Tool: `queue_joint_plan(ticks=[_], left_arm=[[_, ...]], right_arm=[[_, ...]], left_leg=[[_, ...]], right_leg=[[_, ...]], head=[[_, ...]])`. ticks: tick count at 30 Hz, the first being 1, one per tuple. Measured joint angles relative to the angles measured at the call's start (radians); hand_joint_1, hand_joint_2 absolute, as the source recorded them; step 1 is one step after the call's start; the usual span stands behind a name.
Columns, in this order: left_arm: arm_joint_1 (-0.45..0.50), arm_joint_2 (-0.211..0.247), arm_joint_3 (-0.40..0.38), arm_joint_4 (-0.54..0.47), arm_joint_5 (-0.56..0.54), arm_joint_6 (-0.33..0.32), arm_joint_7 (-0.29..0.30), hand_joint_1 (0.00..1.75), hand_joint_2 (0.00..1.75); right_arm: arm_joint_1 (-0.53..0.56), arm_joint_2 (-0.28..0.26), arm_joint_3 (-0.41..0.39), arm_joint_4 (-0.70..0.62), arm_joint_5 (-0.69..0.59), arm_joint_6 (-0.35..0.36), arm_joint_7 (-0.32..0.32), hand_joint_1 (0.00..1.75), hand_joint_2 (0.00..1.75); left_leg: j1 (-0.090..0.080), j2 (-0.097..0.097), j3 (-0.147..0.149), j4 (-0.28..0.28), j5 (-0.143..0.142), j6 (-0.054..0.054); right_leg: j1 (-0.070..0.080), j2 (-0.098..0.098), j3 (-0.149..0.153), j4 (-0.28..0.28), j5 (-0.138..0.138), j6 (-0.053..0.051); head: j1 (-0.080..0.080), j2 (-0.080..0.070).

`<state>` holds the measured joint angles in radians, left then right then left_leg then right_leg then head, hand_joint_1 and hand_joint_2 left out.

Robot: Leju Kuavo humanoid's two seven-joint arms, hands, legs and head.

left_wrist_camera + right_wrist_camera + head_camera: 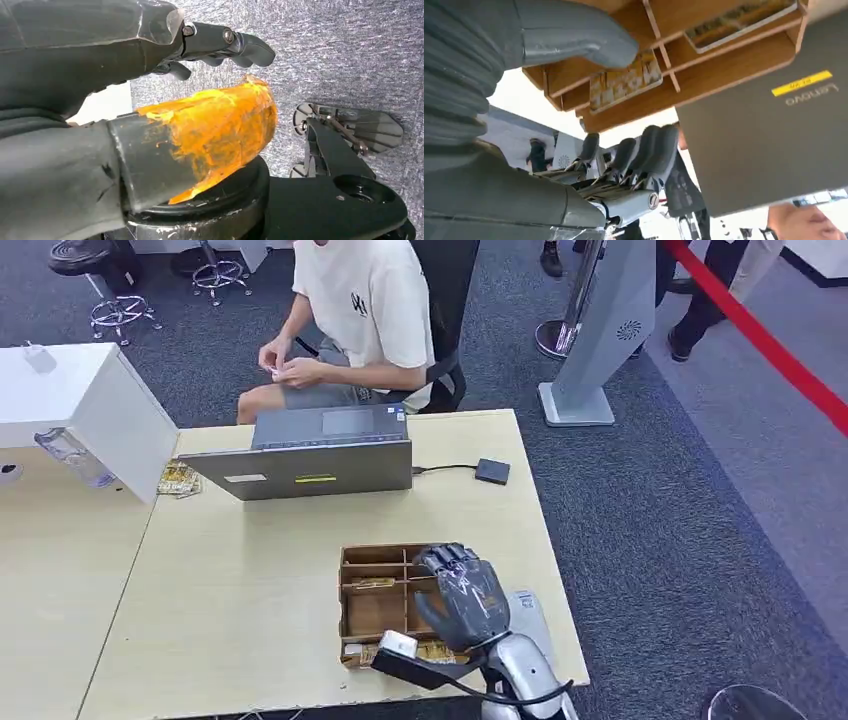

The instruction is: Pass the card to the sensor for recognition and then transmit it.

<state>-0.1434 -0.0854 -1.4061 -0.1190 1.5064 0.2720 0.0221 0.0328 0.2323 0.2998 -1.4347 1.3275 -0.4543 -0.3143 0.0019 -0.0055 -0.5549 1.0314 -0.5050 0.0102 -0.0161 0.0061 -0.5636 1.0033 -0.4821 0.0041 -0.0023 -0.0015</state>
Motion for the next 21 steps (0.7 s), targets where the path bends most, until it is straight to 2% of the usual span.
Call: queue_joint_plan(ticks=[4,11,12,13,14,15,19,21], left_arm=[[0.000,0.000,0.000,0.000,0.000,0.000,-0.002,0.00,0.00],[0.000,0.000,0.000,0.000,0.000,-0.002,-0.003,0.00,0.00],[0.000,0.000,0.000,0.000,0.000,-0.002,-0.003,0.00,0.00],[0.000,0.000,0.000,0.000,0.000,-0.002,-0.003,0.00,0.00],[0.000,0.000,0.000,0.000,0.000,-0.002,-0.003,0.00,0.00],[0.000,0.000,0.000,0.000,0.000,-0.002,-0.003,0.00,0.00],[0.000,0.000,0.000,0.000,0.000,-0.002,-0.003,0.00,0.00],[0.000,0.000,0.000,0.000,0.000,-0.002,-0.003,0.00,0.00]], right_arm=[[-0.002,0.000,0.000,0.025,0.000,-0.002,0.000,0.65,1.75],[-0.018,0.000,-0.020,0.036,-0.003,-0.005,0.007,0.70,1.75],[-0.020,0.000,-0.024,0.036,-0.003,-0.005,0.007,0.82,1.75],[-0.023,0.000,-0.028,0.036,-0.003,-0.005,0.008,1.06,1.75],[-0.024,0.000,-0.031,0.036,-0.003,-0.005,0.008,1.41,1.75],[-0.027,0.000,-0.035,0.036,-0.003,-0.005,0.008,1.64,1.75],[-0.029,0.000,-0.050,0.036,-0.001,-0.005,0.007,1.75,1.75],[-0.030,0.000,-0.055,0.036,0.000,-0.005,0.007,1.75,1.75]], left_leg=[[0.000,0.000,0.000,0.000,0.000,0.000],[0.000,0.000,0.000,0.000,0.000,0.000],[0.000,0.000,0.000,0.000,0.000,0.000],[0.000,0.000,0.000,0.000,0.000,0.000],[0.000,0.000,0.000,0.000,0.000,0.000],[0.000,0.000,0.000,0.000,0.000,0.000],[0.000,0.000,0.000,0.000,0.000,0.000],[0.000,0.000,0.000,0.000,0.000,0.000]], right_leg=[[0.000,0.000,0.000,0.000,0.000,0.000],[0.000,0.000,0.000,0.000,0.000,0.000],[0.000,0.000,0.000,0.000,0.000,0.000],[0.000,0.000,0.000,0.000,0.000,0.000],[0.000,0.000,0.000,0.000,0.000,0.000],[0.000,0.000,0.000,0.000,0.000,0.000],[0.000,0.000,0.000,0.000,0.000,0.000],[0.000,0.000,0.000,0.000,0.000,0.000]], head=[[0.000,0.000],[0.000,0.000],[0.000,0.000],[0.000,0.000],[0.000,0.000],[0.000,0.000],[0.000,0.000],[0.000,0.000]])
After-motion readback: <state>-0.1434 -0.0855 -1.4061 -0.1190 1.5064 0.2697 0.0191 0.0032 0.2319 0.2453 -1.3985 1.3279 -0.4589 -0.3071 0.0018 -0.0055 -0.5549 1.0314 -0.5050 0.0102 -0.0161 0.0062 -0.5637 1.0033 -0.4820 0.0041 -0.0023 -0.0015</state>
